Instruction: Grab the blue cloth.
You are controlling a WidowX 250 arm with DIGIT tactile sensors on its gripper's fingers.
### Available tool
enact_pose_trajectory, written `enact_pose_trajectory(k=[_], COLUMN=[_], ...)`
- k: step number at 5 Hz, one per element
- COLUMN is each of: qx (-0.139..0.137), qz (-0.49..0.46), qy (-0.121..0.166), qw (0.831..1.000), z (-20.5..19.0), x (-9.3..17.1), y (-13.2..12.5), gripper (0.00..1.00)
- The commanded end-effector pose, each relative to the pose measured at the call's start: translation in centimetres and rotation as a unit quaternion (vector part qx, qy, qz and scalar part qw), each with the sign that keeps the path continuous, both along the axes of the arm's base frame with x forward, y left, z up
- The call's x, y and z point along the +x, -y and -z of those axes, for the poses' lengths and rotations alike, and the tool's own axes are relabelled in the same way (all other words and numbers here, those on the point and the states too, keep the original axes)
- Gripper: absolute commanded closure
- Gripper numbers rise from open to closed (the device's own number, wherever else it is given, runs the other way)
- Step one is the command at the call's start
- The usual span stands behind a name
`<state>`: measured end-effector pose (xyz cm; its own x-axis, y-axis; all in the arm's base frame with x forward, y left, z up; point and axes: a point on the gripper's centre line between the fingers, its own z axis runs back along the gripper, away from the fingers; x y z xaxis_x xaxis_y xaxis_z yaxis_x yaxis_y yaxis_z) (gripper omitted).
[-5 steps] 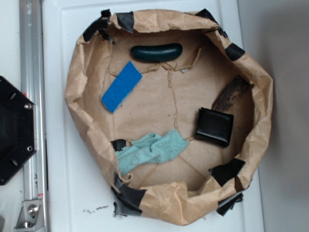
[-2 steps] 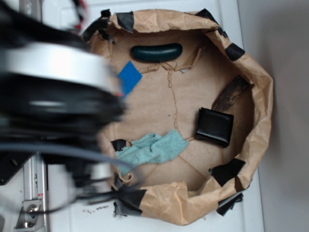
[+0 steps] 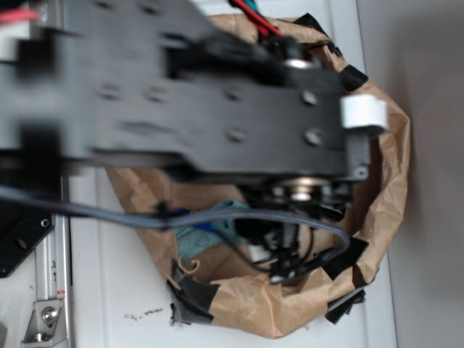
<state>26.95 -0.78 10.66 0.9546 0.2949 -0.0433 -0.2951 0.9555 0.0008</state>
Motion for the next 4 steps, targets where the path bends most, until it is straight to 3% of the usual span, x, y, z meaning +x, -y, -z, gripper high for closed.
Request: enact_pose_trajectory(k=[1, 2, 3, 4], qx=[-0.026, -0.069, -0.1, -0.082], qz=[0.046, 0.082, 0.059, 0.051], qy=[0.001, -0.019, -0.029, -0.028], qw=[0.999, 0.994, 0.993, 0.995], z=[5.4, 7.9, 10.0, 10.4], x=[-3.0, -4.3, -5.3, -4.9], y=[1.9, 4.5, 5.3, 5.1], gripper=[0.0, 0.0, 1.0, 1.0])
